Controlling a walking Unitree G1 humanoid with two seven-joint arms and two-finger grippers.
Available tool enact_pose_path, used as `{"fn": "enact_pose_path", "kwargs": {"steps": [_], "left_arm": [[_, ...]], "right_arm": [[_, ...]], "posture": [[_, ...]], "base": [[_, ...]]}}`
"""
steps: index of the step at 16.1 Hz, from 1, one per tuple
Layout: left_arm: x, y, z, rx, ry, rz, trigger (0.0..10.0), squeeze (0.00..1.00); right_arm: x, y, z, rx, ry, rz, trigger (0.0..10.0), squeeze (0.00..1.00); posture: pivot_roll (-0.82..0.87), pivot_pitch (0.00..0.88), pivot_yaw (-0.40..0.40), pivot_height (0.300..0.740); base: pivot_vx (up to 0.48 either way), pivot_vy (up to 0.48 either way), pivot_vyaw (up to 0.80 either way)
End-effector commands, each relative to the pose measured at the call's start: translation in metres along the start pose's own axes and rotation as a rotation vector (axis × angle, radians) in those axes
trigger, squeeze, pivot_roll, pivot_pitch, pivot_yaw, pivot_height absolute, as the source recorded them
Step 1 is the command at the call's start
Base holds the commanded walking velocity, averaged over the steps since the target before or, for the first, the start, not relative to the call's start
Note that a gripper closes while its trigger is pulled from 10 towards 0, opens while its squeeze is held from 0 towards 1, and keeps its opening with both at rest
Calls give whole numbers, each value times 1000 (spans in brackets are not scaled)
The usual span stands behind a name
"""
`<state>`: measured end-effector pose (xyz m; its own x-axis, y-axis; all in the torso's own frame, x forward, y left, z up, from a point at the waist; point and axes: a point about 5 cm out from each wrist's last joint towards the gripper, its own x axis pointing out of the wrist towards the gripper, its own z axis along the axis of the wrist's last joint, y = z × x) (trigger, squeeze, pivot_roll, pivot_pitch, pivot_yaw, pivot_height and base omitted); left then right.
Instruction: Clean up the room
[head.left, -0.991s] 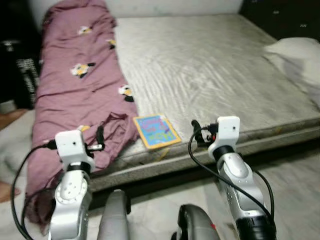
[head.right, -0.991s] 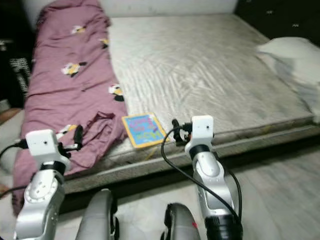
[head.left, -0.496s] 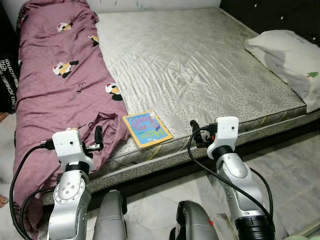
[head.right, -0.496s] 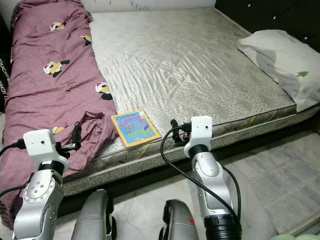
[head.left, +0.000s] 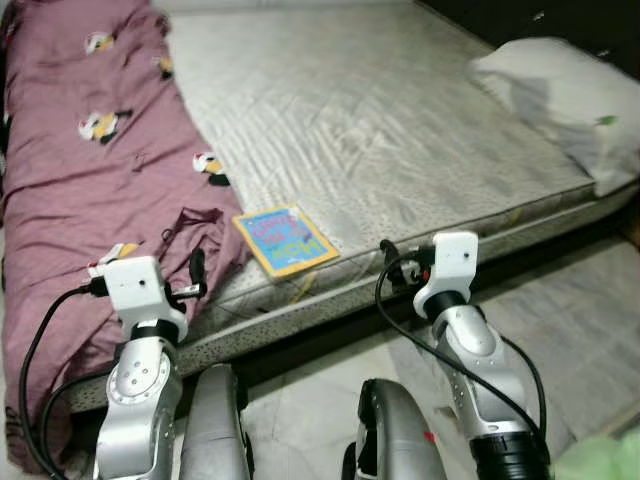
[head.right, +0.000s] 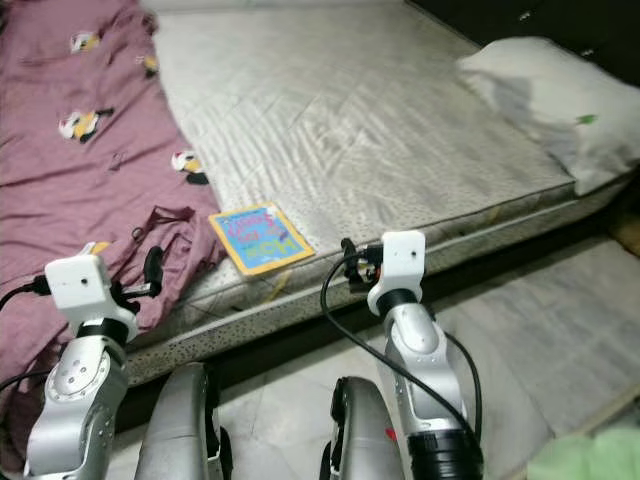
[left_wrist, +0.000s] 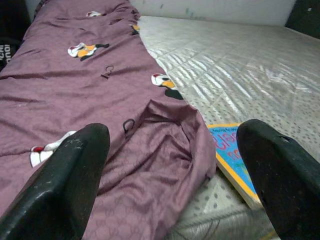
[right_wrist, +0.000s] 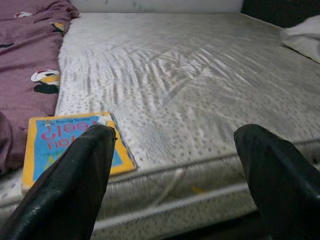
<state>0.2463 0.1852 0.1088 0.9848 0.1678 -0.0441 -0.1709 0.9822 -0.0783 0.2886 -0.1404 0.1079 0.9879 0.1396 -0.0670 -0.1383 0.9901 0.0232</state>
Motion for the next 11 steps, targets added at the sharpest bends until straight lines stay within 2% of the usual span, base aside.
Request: {"fn": "enact_pose_path", "kwargs": {"steps": [1,11], "left_arm": [[-1,-1,2,-5,-6,-5,10000,0],[1,4,4,-13,-20,13,10000,0]], "right_arm": [[-1,-3,-1,0,7,-6,10000,0],[2,-2,-1,-20,7,11,10000,0]], "posture": [[21,92,-53,565],[12,96,-62,565]], "base": [[315,0,0],[347,0,0]]}}
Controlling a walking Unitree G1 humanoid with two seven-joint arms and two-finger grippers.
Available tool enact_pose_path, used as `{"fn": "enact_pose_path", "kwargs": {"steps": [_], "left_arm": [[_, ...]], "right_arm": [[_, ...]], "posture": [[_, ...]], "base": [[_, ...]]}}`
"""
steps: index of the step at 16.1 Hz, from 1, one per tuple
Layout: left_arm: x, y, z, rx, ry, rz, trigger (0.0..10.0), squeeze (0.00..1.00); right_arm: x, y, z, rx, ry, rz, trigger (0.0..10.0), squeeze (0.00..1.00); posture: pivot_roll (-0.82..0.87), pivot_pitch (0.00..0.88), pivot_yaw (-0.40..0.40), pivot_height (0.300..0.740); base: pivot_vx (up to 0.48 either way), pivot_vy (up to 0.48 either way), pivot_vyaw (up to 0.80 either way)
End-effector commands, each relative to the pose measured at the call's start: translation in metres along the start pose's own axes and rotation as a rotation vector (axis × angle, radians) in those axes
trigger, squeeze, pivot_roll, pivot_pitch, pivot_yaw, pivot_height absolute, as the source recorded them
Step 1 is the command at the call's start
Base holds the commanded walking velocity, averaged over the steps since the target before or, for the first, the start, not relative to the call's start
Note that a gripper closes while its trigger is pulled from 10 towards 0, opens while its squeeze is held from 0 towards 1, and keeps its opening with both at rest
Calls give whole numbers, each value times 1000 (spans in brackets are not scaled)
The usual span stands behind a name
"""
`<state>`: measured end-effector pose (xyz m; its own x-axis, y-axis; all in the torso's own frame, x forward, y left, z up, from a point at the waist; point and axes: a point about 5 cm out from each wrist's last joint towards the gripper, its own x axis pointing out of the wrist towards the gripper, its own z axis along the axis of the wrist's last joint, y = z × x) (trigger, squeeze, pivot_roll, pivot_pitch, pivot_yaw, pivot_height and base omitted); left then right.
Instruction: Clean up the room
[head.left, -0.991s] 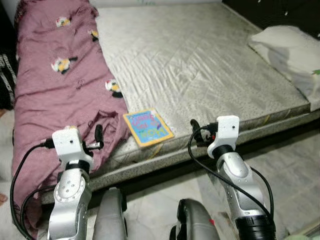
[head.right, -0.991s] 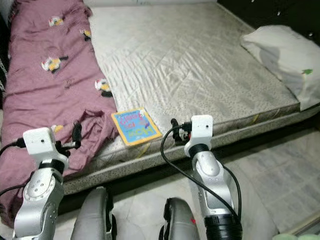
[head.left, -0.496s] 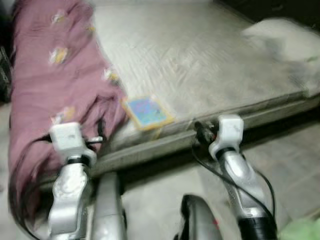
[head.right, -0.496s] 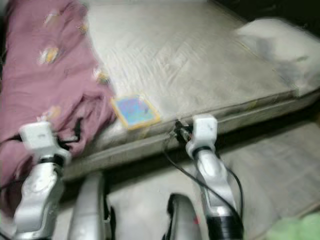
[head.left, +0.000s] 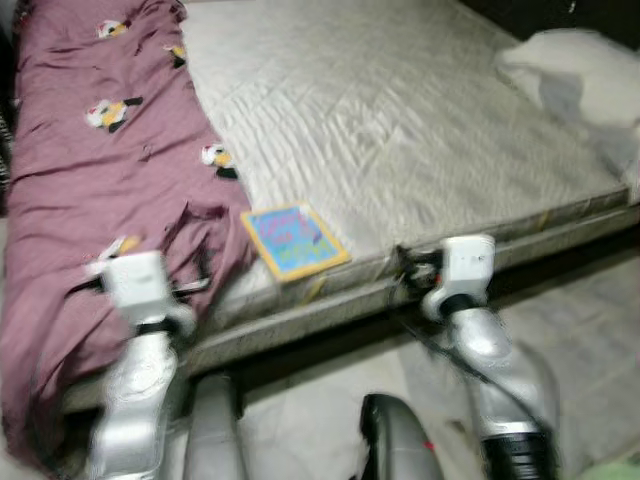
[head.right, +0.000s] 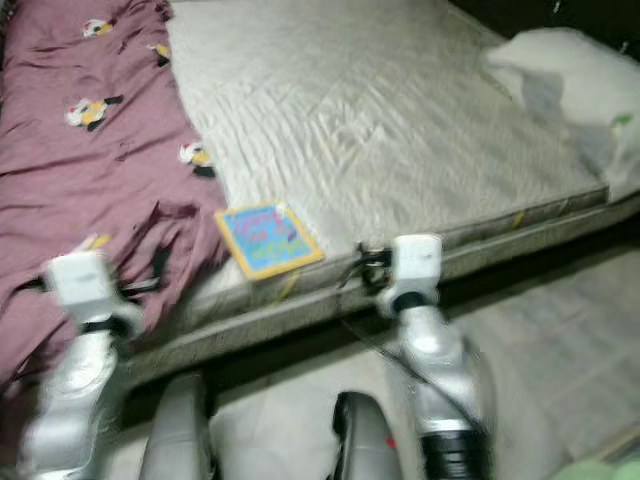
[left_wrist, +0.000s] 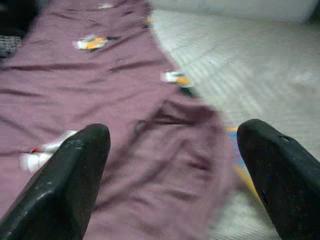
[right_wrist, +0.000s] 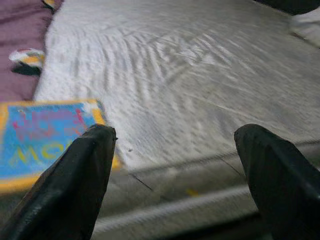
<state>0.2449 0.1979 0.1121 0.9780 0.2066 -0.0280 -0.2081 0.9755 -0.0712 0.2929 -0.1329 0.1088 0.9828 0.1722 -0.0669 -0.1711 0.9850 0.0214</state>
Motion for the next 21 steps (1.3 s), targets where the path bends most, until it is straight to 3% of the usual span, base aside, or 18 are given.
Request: {"fn": "enact_pose_path", "kwargs": {"steps": [1,6,11,13,14,17,21], "left_arm": [[0,-11,0,-20,2,-25,10000,0],[5,-17,-6,-44,41,-38,10000,0],[39,-19,-16,-122,169,-37,10000,0],[44,-25,-20,-149,190,-66,10000,0],[49,-39,-23,-157,206,-111,10000,0],[49,-56,-29,-168,236,-178,10000,0],[49,-62,-34,-182,249,-205,10000,0]], "right_arm": [[-3,-10,-2,-18,7,-20,10000,0],[-5,-13,-1,-29,7,-27,10000,0],[-11,-14,3,-33,-6,-38,10000,0],[-17,-14,5,-43,-11,-36,10000,0],[-24,-19,8,-59,-11,-33,10000,0],[-28,-26,10,-63,-3,-48,10000,0],[-28,-22,10,-61,0,-41,10000,0]], "posture": [[11,94,-66,565],[5,99,-76,565],[-28,117,-63,565],[-53,127,-65,565],[-81,162,-66,550],[-94,163,-66,515],[-83,161,-61,500]], "base": [[315,0,0],[53,0,0],[0,0,0],[0,0,0],[0,0,0],[0,0,0],[0,0,0]]}}
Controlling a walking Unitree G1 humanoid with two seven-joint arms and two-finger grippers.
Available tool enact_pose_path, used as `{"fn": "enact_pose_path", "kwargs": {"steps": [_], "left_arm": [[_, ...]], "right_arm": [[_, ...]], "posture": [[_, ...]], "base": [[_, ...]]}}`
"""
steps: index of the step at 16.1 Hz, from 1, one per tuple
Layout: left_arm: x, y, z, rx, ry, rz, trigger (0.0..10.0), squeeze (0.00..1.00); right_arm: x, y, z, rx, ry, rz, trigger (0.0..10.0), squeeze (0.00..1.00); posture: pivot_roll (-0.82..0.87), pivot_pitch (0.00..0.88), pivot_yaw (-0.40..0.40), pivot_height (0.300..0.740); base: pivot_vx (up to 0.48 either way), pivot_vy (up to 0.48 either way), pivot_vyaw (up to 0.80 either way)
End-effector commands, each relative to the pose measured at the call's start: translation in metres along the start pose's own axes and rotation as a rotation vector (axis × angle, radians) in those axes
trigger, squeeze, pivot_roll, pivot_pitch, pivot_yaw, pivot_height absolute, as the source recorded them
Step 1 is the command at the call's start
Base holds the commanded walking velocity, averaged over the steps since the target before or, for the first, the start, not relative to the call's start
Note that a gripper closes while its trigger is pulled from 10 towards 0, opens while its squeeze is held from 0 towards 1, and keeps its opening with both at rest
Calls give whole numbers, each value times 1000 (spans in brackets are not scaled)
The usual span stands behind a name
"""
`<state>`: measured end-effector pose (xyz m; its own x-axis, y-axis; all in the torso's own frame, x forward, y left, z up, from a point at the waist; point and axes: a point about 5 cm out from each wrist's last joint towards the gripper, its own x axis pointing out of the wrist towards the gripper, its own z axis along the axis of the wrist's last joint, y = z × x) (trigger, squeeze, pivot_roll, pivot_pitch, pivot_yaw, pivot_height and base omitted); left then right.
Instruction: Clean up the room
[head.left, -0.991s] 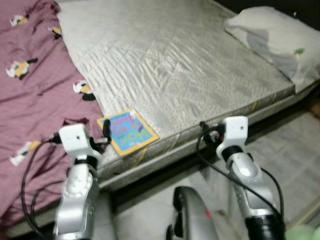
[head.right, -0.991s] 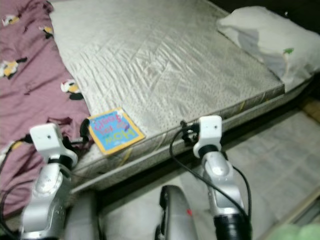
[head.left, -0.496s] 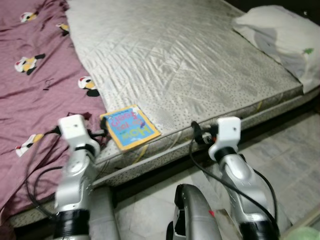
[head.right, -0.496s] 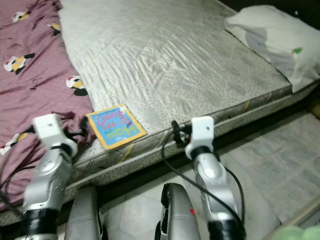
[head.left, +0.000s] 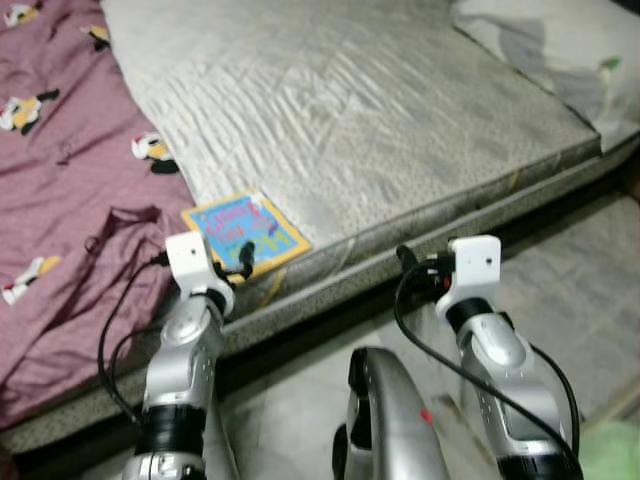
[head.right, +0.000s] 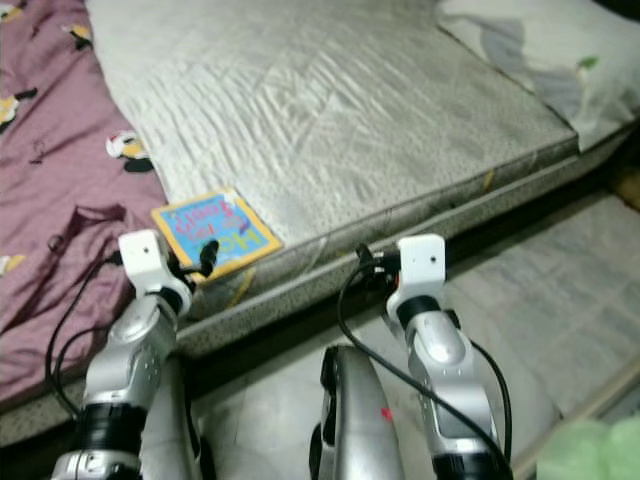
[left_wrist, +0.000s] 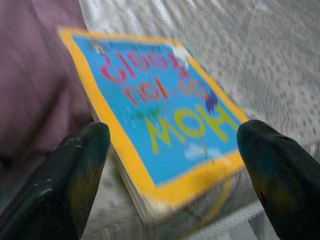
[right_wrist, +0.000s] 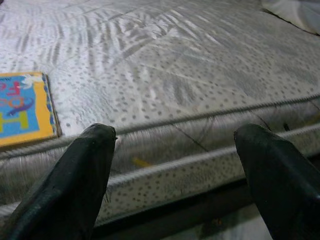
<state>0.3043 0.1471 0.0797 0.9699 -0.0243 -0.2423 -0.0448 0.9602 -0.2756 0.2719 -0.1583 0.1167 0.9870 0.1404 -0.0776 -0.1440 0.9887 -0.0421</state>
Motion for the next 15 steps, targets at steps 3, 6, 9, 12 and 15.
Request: {"fn": "enact_pose_path", "kwargs": {"steps": [3,6,9,12,15], "left_arm": [[-2,6,2,-25,-35,68,10000,0],[0,9,-2,-72,-16,93,10000,0],[9,19,0,-138,-29,126,10000,0],[21,24,1,-176,-7,140,10000,0],[29,27,-6,-219,56,157,10000,0]], "right_arm": [[-3,2,3,17,-10,-9,10000,0],[0,5,2,30,-9,-18,10000,0],[-1,3,3,33,-17,-36,10000,0],[-3,1,5,29,-28,-50,10000,0],[-2,0,7,25,-41,-55,10000,0]], "posture": [[-73,157,-48,500],[-69,155,-28,500],[-88,145,-12,500],[-104,132,-6,495],[-111,122,-8,471]], "base": [[0,0,0],[0,0,0],[0,0,0],[0,0,0],[0,0,0]]}}
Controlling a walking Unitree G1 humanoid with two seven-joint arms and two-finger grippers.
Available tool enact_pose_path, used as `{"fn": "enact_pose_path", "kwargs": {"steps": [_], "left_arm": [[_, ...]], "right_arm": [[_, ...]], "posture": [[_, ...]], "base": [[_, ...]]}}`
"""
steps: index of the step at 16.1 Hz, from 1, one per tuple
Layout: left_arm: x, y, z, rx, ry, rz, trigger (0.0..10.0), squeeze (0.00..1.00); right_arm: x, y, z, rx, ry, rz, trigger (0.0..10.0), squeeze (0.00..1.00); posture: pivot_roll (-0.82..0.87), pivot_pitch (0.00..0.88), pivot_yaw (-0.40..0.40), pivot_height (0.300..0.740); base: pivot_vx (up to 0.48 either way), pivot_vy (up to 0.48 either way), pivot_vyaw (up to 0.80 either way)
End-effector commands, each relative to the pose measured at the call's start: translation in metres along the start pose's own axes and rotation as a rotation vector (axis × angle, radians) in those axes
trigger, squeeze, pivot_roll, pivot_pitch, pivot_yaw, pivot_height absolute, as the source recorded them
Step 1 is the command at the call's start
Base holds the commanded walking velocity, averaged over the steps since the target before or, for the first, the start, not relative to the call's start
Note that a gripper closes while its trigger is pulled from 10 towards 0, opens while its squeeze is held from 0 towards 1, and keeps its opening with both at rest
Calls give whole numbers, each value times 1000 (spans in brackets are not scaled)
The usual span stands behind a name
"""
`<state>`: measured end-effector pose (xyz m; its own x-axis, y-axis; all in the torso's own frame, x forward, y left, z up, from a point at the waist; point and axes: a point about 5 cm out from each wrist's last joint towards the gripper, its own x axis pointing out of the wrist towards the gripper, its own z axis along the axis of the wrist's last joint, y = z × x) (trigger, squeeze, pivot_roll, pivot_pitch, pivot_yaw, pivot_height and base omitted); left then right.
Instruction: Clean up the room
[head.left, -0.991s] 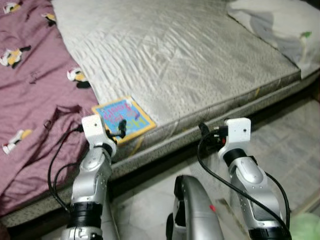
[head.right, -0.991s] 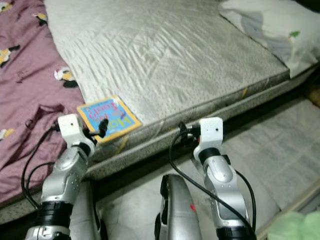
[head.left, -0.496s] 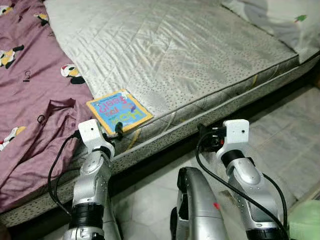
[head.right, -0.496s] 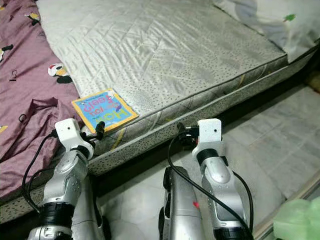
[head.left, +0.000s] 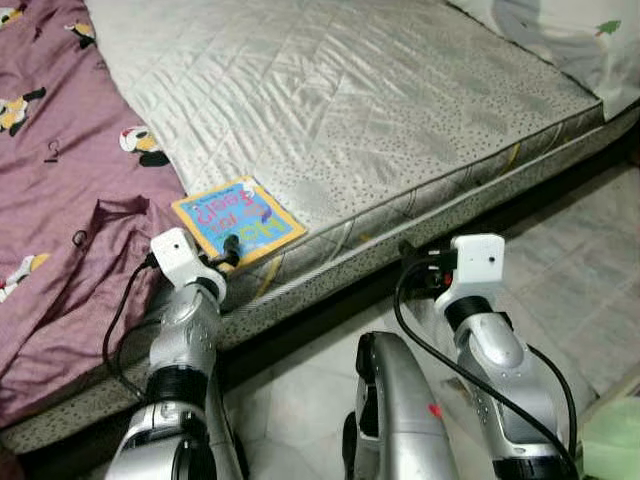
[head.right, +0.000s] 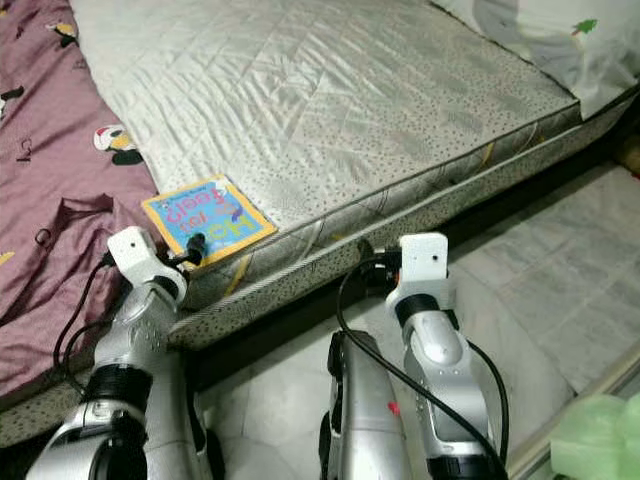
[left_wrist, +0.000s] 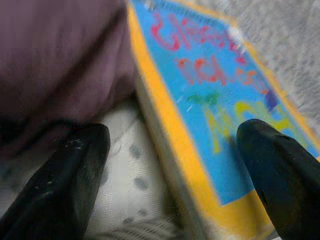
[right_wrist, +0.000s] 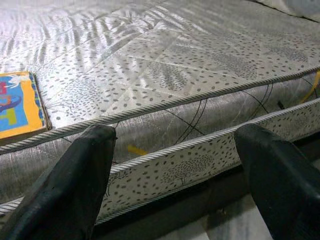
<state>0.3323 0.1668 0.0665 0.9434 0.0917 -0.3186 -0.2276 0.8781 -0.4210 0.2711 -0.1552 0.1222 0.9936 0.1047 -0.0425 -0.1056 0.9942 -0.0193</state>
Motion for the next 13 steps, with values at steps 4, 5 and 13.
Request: {"fn": "enact_pose_path", "kwargs": {"steps": [4,5,13], "left_arm": [[7,13,-15,-53,124,19,10000,0],[9,11,-11,-78,110,-13,10000,0],[19,-17,-15,-123,224,-183,10000,0]], "right_arm": [[1,1,2,-17,-14,-8,10000,0],[1,0,2,-18,-15,-14,10000,0],[9,6,0,-22,-26,11,10000,0]], "posture": [[-110,88,-8,471],[-102,86,-10,471],[-129,0,-28,471]], "base": [[0,0,0],[0,0,0],[0,0,0]]}}
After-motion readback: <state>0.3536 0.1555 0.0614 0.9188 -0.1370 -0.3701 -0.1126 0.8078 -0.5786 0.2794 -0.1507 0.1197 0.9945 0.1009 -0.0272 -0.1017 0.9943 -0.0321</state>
